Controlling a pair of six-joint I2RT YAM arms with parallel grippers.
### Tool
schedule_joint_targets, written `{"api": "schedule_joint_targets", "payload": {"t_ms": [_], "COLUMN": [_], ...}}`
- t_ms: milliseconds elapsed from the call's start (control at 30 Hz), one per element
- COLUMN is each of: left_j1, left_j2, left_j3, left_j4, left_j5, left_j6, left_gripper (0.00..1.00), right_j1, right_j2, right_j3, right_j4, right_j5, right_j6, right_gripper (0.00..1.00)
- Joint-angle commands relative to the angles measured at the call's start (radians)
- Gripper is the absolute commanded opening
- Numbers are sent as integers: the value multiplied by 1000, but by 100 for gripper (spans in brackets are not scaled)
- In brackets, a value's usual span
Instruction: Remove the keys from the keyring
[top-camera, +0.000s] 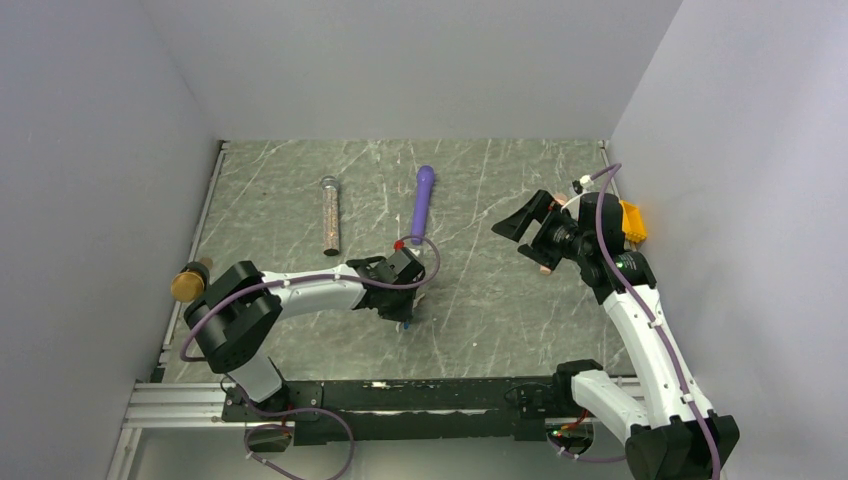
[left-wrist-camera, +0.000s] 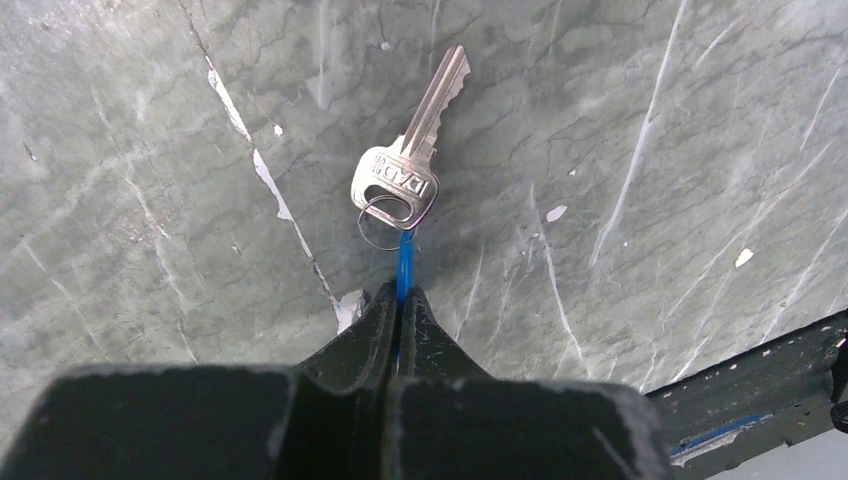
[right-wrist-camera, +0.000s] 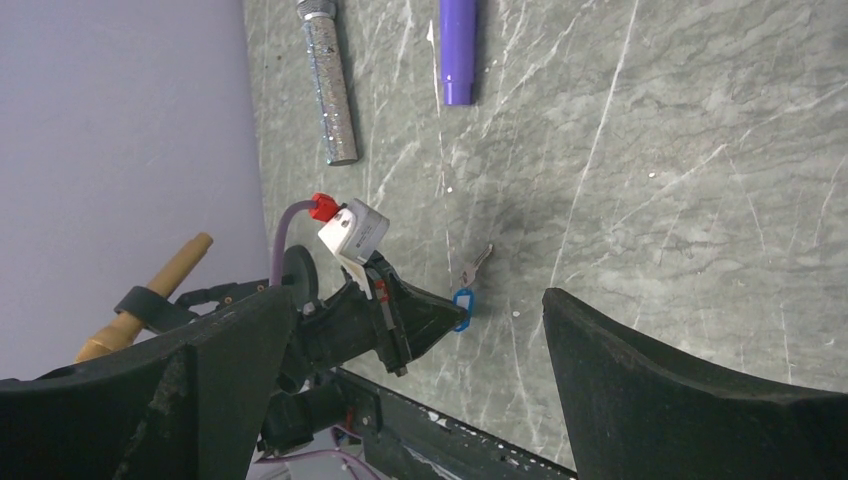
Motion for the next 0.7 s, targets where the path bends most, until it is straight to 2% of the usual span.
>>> {"api": "schedule_joint_targets", "payload": {"t_ms": [0,267,500,667], "left_j1": [-7,-8,-6,-6], "left_j2": [-3,-69,-124,-144], "left_j3": [31,70,183,301], "left_j4": [-27,-74,-190,-293], "left_j5": [17,17,17,-27], "left_j6": [-7,6,60,138], "left_gripper": [0,0,0,0], "right_j1": [4,3,2,3], "right_j2": [-19,-14,11,16], "right_j3": [12,8,-19,-58], "right_j4": [11,52,141,238], "right_j5": [8,-34,-134,-220], "right_j6": [-9,17,119,252], "right_gripper": [100,100,100,100]}}
